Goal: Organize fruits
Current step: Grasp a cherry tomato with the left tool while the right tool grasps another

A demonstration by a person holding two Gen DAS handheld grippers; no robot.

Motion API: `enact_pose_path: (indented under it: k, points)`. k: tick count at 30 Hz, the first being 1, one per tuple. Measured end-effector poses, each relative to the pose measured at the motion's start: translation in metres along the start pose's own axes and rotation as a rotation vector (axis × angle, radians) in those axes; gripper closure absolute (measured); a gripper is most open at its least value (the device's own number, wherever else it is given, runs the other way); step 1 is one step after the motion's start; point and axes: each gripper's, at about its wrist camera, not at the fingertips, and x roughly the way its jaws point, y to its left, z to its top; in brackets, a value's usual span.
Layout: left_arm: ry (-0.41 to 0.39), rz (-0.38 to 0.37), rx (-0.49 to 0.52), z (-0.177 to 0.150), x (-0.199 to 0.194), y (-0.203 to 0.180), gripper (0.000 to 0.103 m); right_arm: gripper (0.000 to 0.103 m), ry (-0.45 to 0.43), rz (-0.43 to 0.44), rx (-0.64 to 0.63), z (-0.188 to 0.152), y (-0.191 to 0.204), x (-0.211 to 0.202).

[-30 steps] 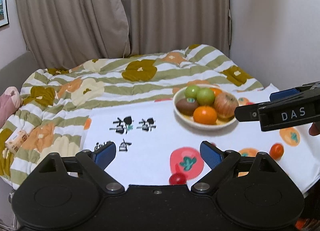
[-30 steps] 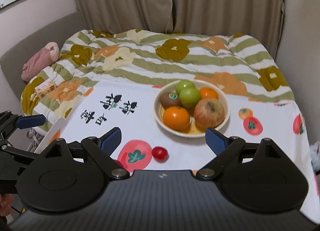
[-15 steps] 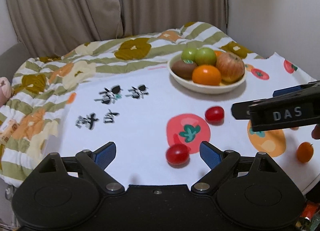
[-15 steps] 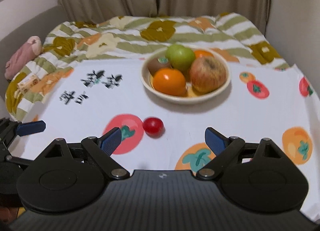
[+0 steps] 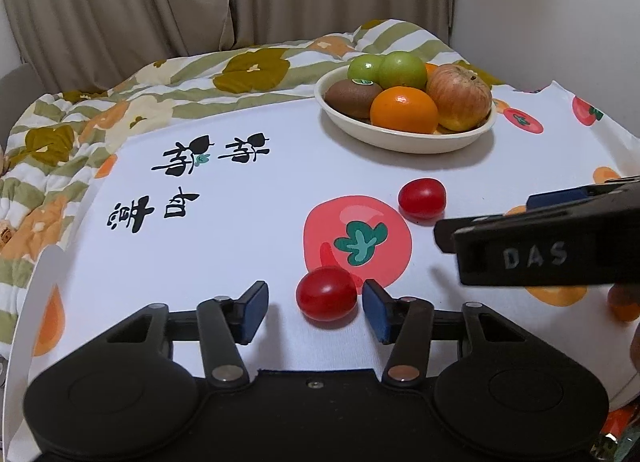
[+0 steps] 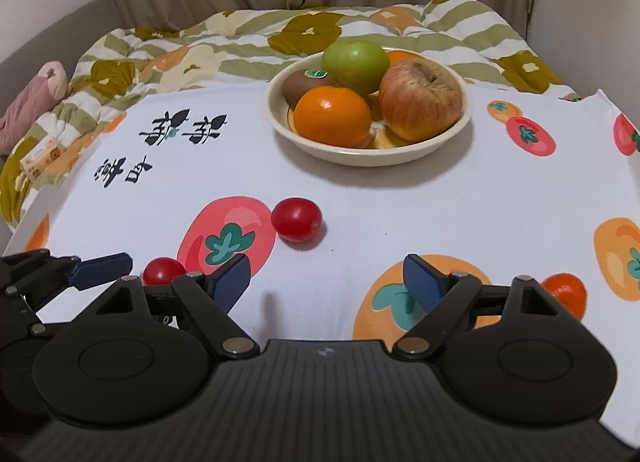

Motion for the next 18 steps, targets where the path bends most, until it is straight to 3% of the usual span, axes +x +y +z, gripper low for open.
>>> enact_pose_path:
  k: [5,18]
  points:
    - [0.021,-0.020,-0.019,0.001,0.006,0.000,0.065,0.011,0.008,0.002,-0.004,0.003,0.002,0.009]
    - [0.023,0.002,-0.041,0.001,0.007,0.010,0.065,0.031,0.005,0.030,-0.038,0.015,0.012,0.027]
